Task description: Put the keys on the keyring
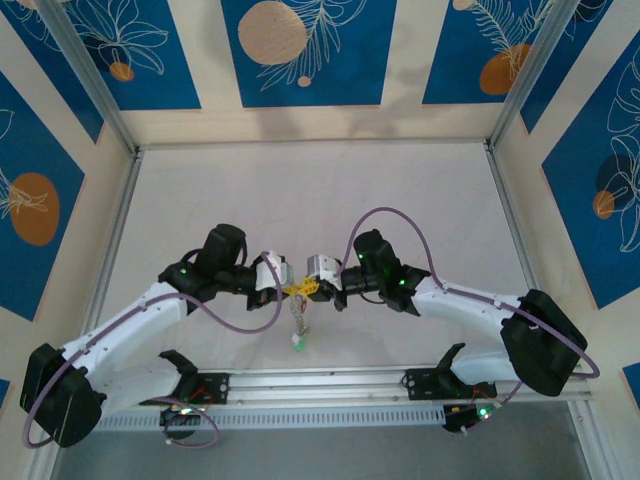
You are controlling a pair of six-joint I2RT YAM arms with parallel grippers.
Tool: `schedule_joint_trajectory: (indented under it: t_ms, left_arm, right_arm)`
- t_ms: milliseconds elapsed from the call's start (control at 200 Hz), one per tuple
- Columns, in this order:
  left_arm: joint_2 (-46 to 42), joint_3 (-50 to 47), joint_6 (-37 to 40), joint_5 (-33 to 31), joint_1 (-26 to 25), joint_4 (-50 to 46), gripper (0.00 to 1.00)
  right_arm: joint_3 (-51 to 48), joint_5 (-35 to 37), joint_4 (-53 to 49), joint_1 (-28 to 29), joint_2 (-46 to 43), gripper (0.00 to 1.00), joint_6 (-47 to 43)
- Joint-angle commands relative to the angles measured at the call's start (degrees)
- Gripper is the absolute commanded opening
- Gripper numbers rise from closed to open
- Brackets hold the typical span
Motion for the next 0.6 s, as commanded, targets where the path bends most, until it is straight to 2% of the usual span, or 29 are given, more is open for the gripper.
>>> schedule_joint_trajectory:
  t_ms: [0,145,200,300,590]
  left_arm:
    - [0.41,1.49,3.48,-0.68,-1.07,-5.07,0.00]
    - [-0.38,1.68,3.74,0.68,-1.04,-5.56,0.00]
    - [-1.36,0.94,3.57,2.38,-1.06,-4.28,0.00]
    - [-2.68,0.17,2.49,4.08,-1.06,-1.98,0.00]
    - [-5.73,-2.13,-1.45,5.23,-1.00,3.57,0.00]
  right_arm:
    - [0.97,-2.24,3.97,-0.27,-2.37,0.00,0.71]
    - [-0.27,-2.72,5.70,-1.04,-2.27,0.00,1.41]
    - [-1.01,-3.60,6.17,-1.45,-2.11,0.14,1.00]
    - [-1.75,-4.21,6.21,-1.92,-2.24,0.20,0.88]
    - [-2.16,-4.61,4.82,-2.12,-2.40,0.23,-0.33]
